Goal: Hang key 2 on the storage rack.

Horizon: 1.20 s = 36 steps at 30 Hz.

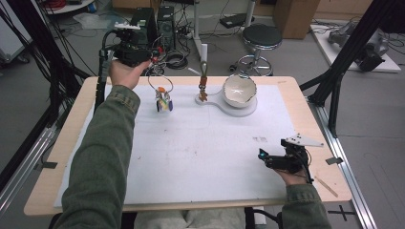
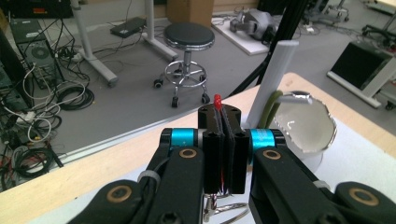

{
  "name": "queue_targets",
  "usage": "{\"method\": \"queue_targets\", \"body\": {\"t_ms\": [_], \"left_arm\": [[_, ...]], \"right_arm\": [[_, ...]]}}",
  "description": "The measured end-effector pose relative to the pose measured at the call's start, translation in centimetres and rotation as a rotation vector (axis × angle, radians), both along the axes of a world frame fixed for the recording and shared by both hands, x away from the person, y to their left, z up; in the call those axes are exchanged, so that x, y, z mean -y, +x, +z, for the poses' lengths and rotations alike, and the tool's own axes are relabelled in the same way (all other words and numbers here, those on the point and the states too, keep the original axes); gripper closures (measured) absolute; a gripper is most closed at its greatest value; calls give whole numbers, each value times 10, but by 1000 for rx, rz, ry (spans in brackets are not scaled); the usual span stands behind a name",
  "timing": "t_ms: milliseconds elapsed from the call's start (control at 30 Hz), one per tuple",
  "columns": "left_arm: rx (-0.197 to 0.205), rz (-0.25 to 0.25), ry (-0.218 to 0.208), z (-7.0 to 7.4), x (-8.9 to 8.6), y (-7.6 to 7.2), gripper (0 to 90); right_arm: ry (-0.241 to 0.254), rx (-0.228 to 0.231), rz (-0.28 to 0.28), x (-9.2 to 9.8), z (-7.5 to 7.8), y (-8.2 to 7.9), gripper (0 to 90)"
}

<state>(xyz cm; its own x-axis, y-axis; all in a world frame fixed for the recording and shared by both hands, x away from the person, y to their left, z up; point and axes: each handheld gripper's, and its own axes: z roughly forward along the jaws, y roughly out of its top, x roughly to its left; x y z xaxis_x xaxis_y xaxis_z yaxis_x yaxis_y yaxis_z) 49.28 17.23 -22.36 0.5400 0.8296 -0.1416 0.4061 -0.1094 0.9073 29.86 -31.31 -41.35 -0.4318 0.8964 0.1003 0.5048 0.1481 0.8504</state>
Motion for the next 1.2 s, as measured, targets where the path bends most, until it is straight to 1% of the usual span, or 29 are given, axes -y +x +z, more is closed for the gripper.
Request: {"method": "queue_targets", "body": {"t_ms": [133,200,333,367,433,467,567,667,700,833,967,1033,1100,1133,1200], "left_arm": [[14,-2,22,5,8,4,877],[23,-4,10,8,10,5,877],[10,-8,20,10,14,10,877],[12,-15,18,10,15,11,877],[12,-45,13,10,19,14,877],[16,-47,16,9,20,16,877],[-2,-50,23,6,23,23,877],[-5,-46,0,5,26,29,877],[-8,-52,-11,4,27,31,877],[-3,-62,12,6,34,38,877],[7,-58,-19,10,41,43,877],[3,-63,-47,10,44,46,877],[4,-58,-24,11,49,49,877],[2,-61,-29,12,50,51,877],[17,-68,-34,13,54,52,877]], "right_arm": [[-1,1,0,0,0,0,8],[-4,4,2,1,0,0,8],[-3,0,3,1,0,-1,8],[-3,0,3,1,0,-1,8],[-2,-1,1,1,0,-1,8],[-4,2,4,1,-1,0,8],[-2,-1,4,1,-1,0,8],[1,0,4,2,-1,0,8],[-1,0,6,2,-1,0,8],[0,-1,6,2,-2,0,8],[-3,-5,9,1,-2,0,8],[-1,-11,12,1,-3,0,8],[-5,-14,12,2,-3,0,8],[-2,-16,10,2,-3,-1,8],[-3,-9,7,3,-3,-1,8]]}}
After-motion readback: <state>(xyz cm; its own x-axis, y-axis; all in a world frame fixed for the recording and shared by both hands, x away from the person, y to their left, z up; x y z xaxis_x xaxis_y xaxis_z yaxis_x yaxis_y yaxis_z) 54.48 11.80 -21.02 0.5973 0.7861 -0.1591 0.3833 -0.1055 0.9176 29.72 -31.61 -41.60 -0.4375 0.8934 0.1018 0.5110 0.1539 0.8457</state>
